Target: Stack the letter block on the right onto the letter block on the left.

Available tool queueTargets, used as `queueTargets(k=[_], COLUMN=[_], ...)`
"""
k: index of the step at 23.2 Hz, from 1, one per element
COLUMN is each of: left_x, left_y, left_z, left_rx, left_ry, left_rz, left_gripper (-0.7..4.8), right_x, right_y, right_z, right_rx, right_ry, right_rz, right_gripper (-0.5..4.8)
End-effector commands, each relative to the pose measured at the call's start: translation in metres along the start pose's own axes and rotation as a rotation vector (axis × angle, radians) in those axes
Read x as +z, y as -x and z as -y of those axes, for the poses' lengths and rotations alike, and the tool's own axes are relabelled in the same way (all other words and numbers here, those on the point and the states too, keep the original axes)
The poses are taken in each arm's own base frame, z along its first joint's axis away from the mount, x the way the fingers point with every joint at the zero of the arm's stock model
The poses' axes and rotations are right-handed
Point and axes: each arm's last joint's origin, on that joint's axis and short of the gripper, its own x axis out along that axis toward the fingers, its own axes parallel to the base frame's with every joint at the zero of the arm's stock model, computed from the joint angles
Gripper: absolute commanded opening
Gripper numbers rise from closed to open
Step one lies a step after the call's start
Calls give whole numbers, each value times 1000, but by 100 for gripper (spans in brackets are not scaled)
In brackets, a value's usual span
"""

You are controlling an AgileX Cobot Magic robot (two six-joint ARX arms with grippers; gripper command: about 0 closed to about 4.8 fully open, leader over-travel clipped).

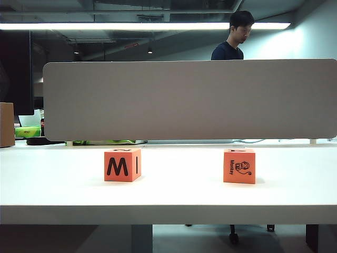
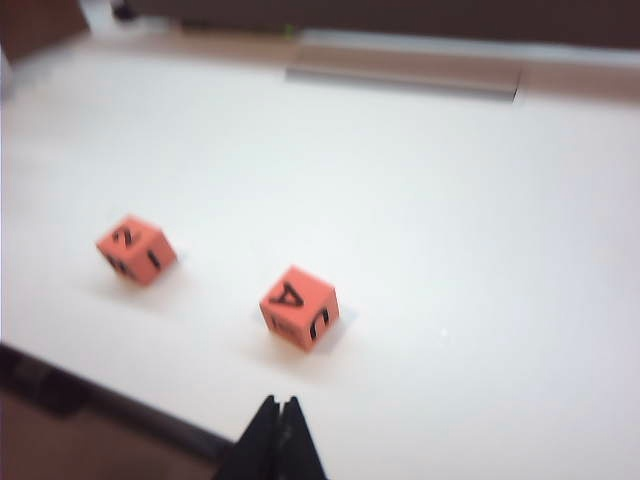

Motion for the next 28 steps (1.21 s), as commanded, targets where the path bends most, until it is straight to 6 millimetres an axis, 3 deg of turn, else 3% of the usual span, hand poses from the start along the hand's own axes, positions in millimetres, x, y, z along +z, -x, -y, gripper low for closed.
queueTargets(k=[1, 4, 6, 7, 8, 10, 11, 13, 15, 19, 28], left_x=[0, 13, 26, 31, 34, 34, 33, 33, 33, 32, 32], left_y=[-9, -14, -15, -15, -14, -14, -14, -14, -13, -11, -11], left_z=[-4, -4, -2, -1, 0, 1, 1, 2, 4, 8, 9], left_rx=[-29, -53, -94, -94, -95, -124, -144, -168, -236, -368, -379], left_ry=[-57, -110, -133, -139, -143, -144, -141, -112, -65, -43, -45], left_rz=[-55, -74, -67, -58, -51, -49, -54, -59, -68, -86, -86], left_gripper=[-5, -5, -5, -5, -5, -5, -5, -5, -5, -5, -5], right_x=[23, 51, 64, 68, 67, 63, 58, 48, 40, 32, 33], right_y=[-19, -59, -101, -129, -157, -188, -218, -255, -281, -307, -311], right_z=[8, 11, 7, 1, -8, -13, -18, -22, -22, -21, -23], right_rx=[42, 130, 163, 161, 144, 97, 52, -18, -35, -61, -166], right_ry=[26, 48, 78, 110, 149, 184, 217, 241, 193, 7, -425], right_rz=[-153, -263, -365, -429, -496, -568, -633, -719, -765, -769, -727], right_gripper=[15, 34, 104, 188, 287, 368, 414, 446, 479, 479, 479])
